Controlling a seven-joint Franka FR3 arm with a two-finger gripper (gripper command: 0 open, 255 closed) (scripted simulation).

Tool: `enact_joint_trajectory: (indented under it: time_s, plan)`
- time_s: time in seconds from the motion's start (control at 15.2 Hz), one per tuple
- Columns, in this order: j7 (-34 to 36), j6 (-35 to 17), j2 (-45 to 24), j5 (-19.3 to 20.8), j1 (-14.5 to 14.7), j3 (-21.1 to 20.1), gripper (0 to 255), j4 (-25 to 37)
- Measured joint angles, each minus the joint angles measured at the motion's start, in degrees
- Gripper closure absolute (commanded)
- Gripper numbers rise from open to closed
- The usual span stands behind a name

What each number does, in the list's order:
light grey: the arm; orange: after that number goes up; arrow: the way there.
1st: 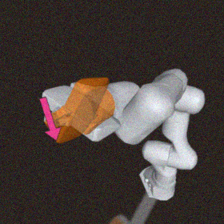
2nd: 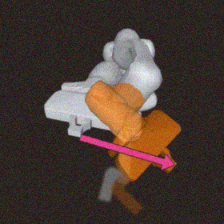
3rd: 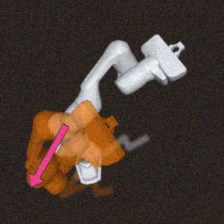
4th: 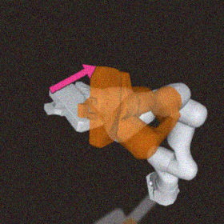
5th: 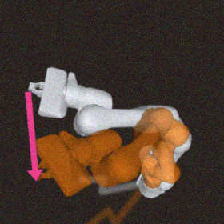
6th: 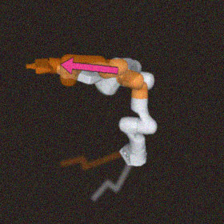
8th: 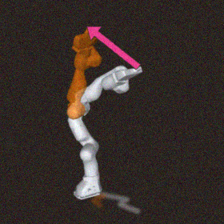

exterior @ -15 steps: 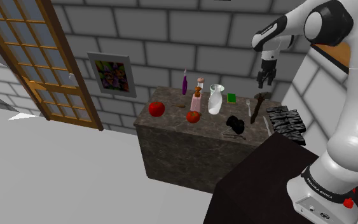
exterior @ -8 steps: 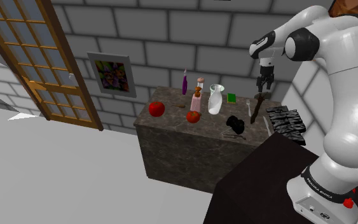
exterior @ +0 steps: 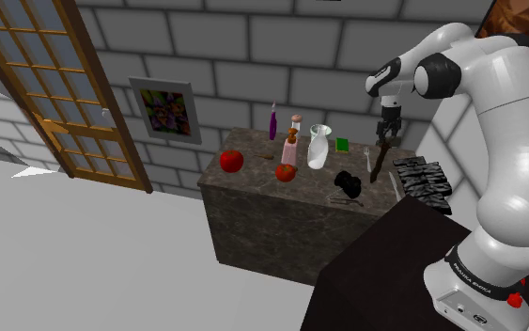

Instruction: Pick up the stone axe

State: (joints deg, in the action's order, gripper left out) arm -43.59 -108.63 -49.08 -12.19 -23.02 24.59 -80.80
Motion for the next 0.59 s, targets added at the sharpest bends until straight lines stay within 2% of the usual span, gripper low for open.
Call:
enact_joint_trajectory:
  time_s: [0.07,0.59]
  plan:
    - [0.0,-0.2,-0.1,0.0,0.0,0.0,255,-0.1]
    - [-0.1,-0.4,-0.1,-0.1,0.0,0.0,255,-0.2]
